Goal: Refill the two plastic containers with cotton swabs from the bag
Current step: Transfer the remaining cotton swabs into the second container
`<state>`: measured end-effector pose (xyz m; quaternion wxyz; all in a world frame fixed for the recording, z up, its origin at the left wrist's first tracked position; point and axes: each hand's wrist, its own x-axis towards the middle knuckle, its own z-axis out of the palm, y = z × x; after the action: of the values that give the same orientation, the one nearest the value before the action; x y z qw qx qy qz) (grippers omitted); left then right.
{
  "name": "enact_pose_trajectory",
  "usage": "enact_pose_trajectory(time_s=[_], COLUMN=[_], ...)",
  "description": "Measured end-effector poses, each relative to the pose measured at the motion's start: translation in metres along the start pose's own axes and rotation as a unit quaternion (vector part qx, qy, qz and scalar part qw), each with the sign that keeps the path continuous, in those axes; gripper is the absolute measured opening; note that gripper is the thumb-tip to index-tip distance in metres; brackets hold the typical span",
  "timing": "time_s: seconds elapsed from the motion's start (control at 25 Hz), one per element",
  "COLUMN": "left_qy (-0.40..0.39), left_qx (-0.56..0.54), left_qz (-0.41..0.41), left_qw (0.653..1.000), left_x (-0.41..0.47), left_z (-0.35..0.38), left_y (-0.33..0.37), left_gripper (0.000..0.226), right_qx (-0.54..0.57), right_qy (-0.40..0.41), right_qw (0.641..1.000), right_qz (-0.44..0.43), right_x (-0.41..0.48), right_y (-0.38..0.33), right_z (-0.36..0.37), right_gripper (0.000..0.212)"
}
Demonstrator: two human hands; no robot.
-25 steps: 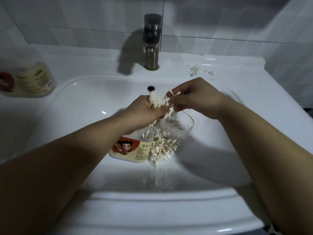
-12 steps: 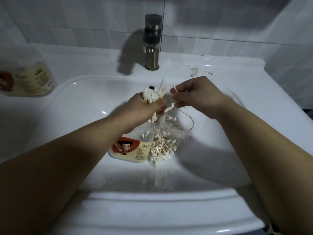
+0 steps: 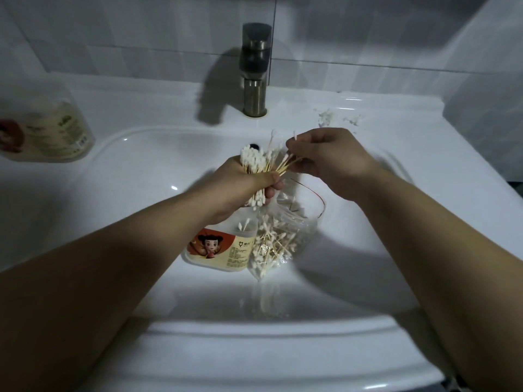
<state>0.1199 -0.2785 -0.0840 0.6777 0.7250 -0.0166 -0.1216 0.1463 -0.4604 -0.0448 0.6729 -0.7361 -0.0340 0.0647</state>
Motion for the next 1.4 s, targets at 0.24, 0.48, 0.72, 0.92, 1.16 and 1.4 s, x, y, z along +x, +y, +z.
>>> enact_pose_trajectory(time_s=[0.24,0.48,0.72,0.92,1.16,1.4], left_qy=[0.020,0.005,0.031,0.070,0.052,-0.012], left_qx=[-0.006,-0.007,-0.044,-0.067,-0.050,-0.017], left_qz=[-0.030,-0.049,-0.045,-0.029,-0.035,-0.048], left_qw=[0.999,0.999,0.998,0.995,0.997,0.999], left_x=[-0.001,-0.004,-0.004,-0.001,-0.002,-0.007], left_z=[0.004,0.004,0.003,-0.003,0.001,0.003], left_y=[0.003,0.004,0.004,0.010,0.008,0.010], left_gripper=[0.007,0.011,0.013,0.012,0.019,0.006], right_qx=[0.048,0.007,-0.041,-0.066,-0.071,-0.204], right_qy=[0.006,0.051,0.059,0.040,0.010,0.042], right_qw=[0.999,0.999,0.997,0.996,0.997,0.967], right_qz=[0.016,-0.013,-0.030,-0.036,-0.035,-0.144], right_x=[-0.002,-0.005,-0.003,-0.003,-0.007,-0.002], right_y=[0.001,-0.002,-0.003,0.001,0.005,0.007], right_z=[0.003,0.009,0.002,0.002,0.015,0.014], right_gripper=[0.019,0.006,0.014,0.015,0.014,0.043])
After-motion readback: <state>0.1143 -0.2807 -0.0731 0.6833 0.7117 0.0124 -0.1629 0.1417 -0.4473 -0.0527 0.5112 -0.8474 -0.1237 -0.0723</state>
